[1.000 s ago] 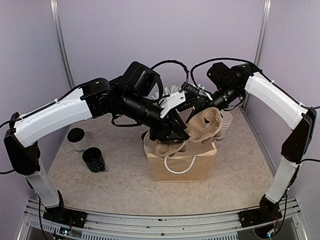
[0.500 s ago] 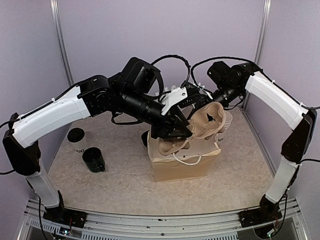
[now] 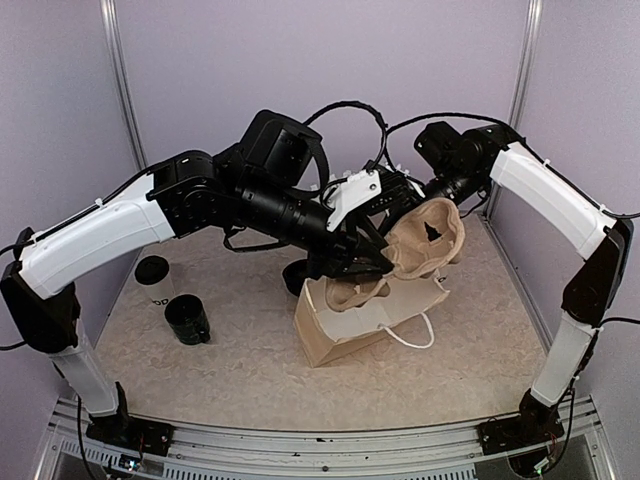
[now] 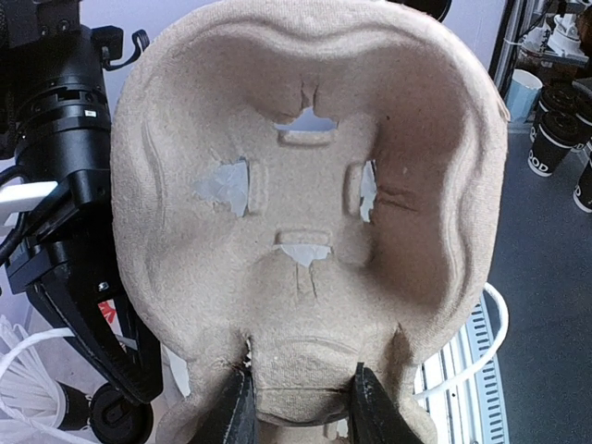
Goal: Pack the takeout coffee
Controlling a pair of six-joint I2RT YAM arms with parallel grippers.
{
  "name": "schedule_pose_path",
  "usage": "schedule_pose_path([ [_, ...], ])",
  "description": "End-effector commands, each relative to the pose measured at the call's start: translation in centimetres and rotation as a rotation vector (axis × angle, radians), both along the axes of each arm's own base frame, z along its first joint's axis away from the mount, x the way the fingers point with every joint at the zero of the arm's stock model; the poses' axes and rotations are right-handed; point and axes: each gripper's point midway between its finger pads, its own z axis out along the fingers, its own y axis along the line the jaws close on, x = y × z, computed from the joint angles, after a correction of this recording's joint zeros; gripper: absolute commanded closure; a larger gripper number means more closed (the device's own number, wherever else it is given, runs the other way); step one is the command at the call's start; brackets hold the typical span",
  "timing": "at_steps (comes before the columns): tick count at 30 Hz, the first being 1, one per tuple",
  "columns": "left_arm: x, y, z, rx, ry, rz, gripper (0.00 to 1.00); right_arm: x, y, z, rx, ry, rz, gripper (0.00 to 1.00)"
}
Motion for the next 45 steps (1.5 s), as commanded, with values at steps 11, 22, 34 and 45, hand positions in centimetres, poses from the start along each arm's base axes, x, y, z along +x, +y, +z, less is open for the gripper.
schedule_pose_path([
  [11,0.5,-1.0,0.4,-0.042,-0.017,-0.001,0.7,0.0,0.6,0.7,0.021,0.006,0.006,1.0],
  [22,1.5,-0.8,-1.7,0.021,-0.018,0.033,0.7,0.2,0.7,0.4,0.016,0.012,0.0,1.0],
  [34,4.0,-0.3,-5.1,0.107,-0.014,0.128,0.7,0.2,0.7,0.3,0.013,0.016,0.001,1.0],
  [45,4.4,1.2,-8.6,0.218,0.026,0.19,0.7,0.8,0.7,0.5,0.014,0.004,-0.012,1.0],
])
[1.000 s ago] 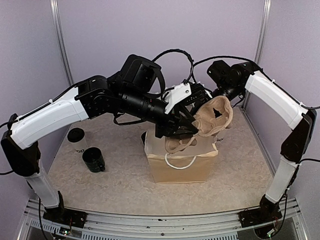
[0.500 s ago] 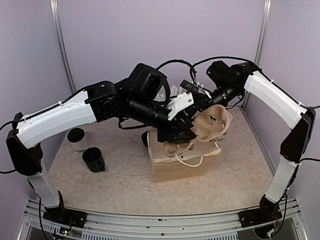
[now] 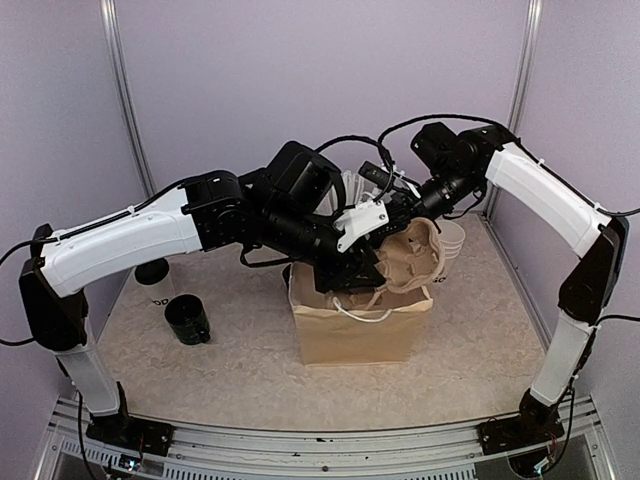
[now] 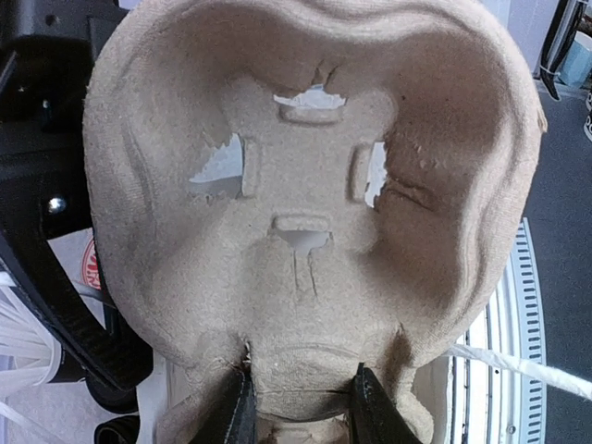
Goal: Pack the takeout coffee
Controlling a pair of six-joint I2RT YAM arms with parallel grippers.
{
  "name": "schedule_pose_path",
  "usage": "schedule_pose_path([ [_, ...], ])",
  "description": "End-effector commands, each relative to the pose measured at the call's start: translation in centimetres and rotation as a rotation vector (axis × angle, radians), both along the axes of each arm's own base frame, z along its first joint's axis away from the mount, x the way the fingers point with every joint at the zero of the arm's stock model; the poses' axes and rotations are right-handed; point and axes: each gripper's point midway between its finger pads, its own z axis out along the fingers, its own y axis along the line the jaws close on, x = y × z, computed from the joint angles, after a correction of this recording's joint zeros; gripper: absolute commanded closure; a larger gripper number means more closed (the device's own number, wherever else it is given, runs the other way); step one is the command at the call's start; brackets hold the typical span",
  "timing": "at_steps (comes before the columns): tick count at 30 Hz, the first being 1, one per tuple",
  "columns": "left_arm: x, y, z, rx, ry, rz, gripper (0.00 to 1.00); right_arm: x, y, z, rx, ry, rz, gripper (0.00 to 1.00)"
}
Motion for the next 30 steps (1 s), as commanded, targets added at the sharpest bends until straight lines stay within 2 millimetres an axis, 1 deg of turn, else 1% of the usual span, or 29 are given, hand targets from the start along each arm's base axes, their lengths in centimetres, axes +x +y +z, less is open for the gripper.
schedule_pose_path([
  [1,0.6,1.3,-2.9,0.091,0.039,0.063,0.7,0.3,0.4,1.0,0.022,-0.004,-0.005,1.0],
  [4,0.3,1.6,-2.5,0.084,0.033,0.063,0.7,1.1,0.3,1.2,0.024,-0.02,-0.027,1.0],
  [7,0.2,2.1,-2.3,0.092,0.034,0.078,0.7,1.3,0.2,1.2,0.021,-0.019,-0.032,1.0],
  [13,0.4,3.0,-3.3,0.145,0.054,0.108,0.7,1.2,0.1,1.0,0.019,-0.015,-0.031,1.0],
  [18,1.2,3.3,-4.1,0.172,0.075,0.144,0.7,1.3,0.0,1.0,0.016,-0.016,-0.034,1.0],
  [19,1.4,3.4,-4.3,0.18,0.074,0.152,0.7,1.3,0.0,1.1,0.016,-0.019,-0.035,0.98],
  [23,2.1,3.6,-5.8,0.247,0.081,0.18,0.7,1.5,-0.2,1.6,0.021,-0.037,-0.047,0.76],
  [26,2.4,3.5,-6.9,0.284,0.09,0.187,0.7,1.9,-0.6,2.3,0.03,-0.05,-0.067,0.68],
  [30,2.6,3.5,-7.4,0.305,0.101,0.2,0.7,2.3,-1.7,3.6,0.049,-0.082,-0.095,0.6],
])
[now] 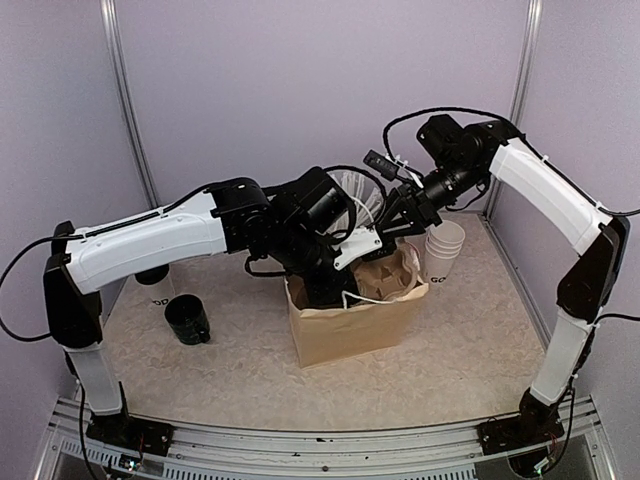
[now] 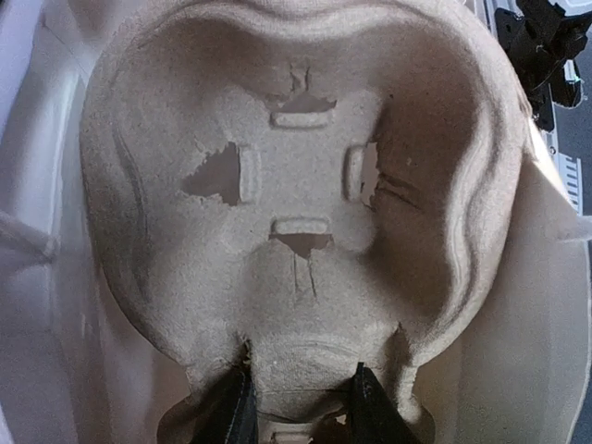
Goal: Pack the takeout coffee
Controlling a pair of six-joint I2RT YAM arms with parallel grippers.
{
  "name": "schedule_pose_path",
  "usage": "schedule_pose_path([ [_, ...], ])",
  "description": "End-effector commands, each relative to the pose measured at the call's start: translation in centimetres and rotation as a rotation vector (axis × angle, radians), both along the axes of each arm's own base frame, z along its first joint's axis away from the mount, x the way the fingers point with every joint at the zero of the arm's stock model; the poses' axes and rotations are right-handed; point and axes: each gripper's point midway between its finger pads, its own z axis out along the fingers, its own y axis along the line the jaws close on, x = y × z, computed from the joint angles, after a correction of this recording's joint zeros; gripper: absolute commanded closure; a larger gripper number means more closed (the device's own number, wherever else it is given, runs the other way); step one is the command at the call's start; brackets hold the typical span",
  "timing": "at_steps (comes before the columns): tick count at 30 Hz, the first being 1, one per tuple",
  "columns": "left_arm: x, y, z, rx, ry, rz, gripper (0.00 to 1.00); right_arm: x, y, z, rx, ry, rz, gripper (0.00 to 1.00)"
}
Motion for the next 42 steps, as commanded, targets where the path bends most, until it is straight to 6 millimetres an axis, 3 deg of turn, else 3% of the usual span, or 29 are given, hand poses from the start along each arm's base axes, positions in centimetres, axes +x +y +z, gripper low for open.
schedule_pose_path([
  [1,0.6,0.6,-0.7,0.049,0.018,0.042,0.7,0.5,-1.4,3.2,0.05,-0.081,-0.039,0.58],
  [8,0.7,1.1,-1.3,0.079,0.054,0.08,0.7,1.8,-3.4,4.7,0.078,-0.13,-0.098,0.5],
  [14,0.7,1.8,-2.9,0.135,0.094,0.113,0.7,3.1,-3.9,2.4,0.048,-0.12,-0.13,0.49],
  [20,1.2,2.4,-3.2,0.149,0.097,0.145,0.7,4.1,-4.5,-0.6,-0.028,-0.121,-0.17,0.49],
  [31,0.7,3.2,-5.2,0.186,0.161,0.141,0.7,4.0,-5.9,-6.1,-0.149,-0.101,-0.21,0.49],
  [35,0.7,3.3,-6.3,0.204,0.182,0.139,0.69,3.4,-6.1,-7.0,-0.154,-0.088,-0.201,0.49],
  [42,1.0,3.2,-8.5,0.242,0.21,0.139,0.67,3.2,-6.0,-6.8,-0.142,-0.094,-0.188,0.5],
])
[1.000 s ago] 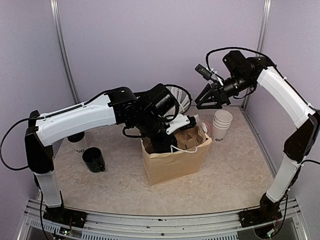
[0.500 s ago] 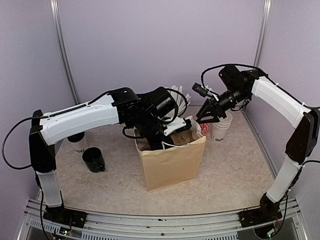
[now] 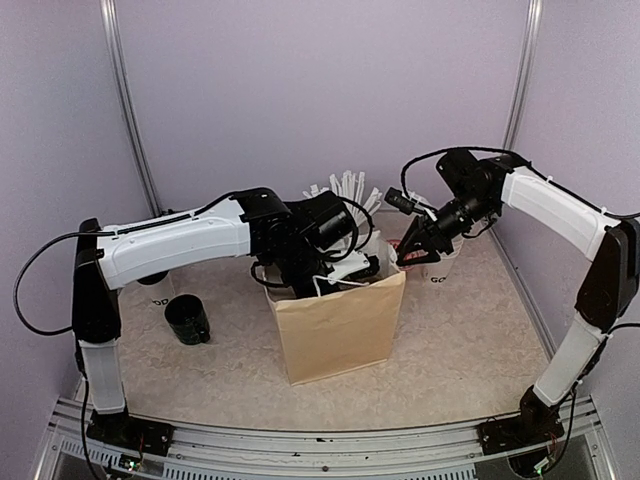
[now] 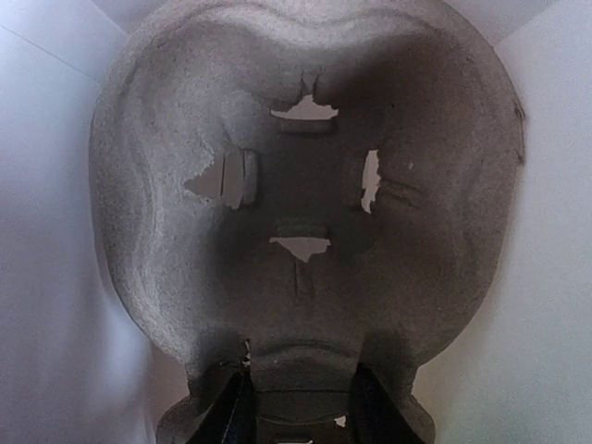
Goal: Pack the takeout coffee
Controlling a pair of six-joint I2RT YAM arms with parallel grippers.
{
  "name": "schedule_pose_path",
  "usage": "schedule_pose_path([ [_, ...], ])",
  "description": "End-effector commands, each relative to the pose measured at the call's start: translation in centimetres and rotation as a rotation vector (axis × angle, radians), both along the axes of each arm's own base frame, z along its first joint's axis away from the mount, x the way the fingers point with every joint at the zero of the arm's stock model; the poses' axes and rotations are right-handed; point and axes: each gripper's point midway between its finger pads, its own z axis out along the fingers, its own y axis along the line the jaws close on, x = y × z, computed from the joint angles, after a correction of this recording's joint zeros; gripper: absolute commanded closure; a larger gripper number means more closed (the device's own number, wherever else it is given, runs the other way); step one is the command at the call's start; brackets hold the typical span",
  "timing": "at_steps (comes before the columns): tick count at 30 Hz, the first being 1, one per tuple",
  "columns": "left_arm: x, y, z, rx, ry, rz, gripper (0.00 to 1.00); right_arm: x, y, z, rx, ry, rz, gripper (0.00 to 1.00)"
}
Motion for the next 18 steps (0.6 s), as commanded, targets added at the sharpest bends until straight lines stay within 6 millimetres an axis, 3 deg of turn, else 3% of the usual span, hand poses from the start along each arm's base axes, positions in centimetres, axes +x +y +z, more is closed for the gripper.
schedule_pose_path([
  [1,0.0,0.1,-2.5,0.041,0.046,0.005,0.67,-0.3,-0.3,1.2,0.022,-0.05,0.009,0.5],
  [9,-0.2,-0.2,-5.7,0.08,0.083,-0.006,0.67,-0.4,-0.3,1.0,0.021,-0.047,0.017,0.5],
  [18,-0.9,-0.5,-7.5,0.08,0.113,-0.023,0.65,-0.4,-0.3,0.9,0.02,-0.045,0.018,0.5],
])
